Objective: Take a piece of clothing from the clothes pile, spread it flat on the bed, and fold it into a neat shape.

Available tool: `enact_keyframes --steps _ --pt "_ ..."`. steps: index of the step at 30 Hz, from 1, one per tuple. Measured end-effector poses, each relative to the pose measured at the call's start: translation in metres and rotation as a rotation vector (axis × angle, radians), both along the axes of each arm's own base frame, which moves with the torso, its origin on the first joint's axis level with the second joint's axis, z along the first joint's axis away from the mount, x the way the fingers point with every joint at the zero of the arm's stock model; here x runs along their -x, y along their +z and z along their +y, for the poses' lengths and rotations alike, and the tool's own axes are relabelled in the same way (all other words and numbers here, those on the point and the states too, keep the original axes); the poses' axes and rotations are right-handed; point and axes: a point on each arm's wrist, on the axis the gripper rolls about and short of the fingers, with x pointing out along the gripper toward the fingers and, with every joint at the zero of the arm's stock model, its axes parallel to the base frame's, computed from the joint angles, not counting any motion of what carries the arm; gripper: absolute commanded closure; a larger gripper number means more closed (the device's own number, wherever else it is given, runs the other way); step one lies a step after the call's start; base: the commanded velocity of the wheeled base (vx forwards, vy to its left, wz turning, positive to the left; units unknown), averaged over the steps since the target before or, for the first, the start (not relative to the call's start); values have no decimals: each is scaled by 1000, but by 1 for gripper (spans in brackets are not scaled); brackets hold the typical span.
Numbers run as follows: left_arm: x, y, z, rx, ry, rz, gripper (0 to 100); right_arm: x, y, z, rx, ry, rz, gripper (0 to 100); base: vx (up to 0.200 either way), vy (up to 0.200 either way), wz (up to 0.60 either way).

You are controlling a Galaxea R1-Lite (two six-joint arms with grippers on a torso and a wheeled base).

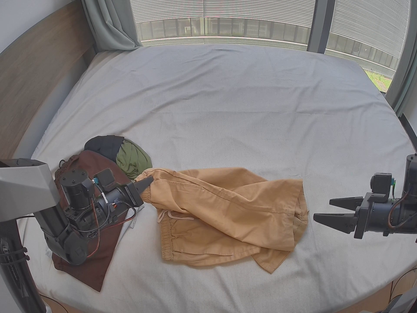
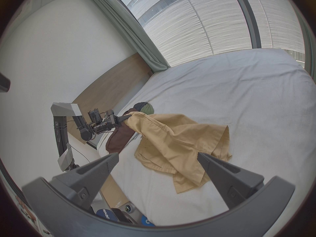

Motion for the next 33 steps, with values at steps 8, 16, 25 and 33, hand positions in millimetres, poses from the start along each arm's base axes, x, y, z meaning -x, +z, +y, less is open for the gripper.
enact_keyframes --steps 8,16,25,33 --pt "-2 -7 0 -6 0 19 100 -12 -14 2 -2 20 69 0 0 0 0" --pt "-4 -12 -1 -37 -3 13 100 -26 -26 5 -16 14 96 0 0 0 0" --pt "-4 -16 -1 -45 -3 22 100 -32 -36 8 -47 8 164 0 0 0 0" --pt "-5 -16 0 -45 -2 22 100 -42 -44 10 -51 6 160 0 0 0 0"
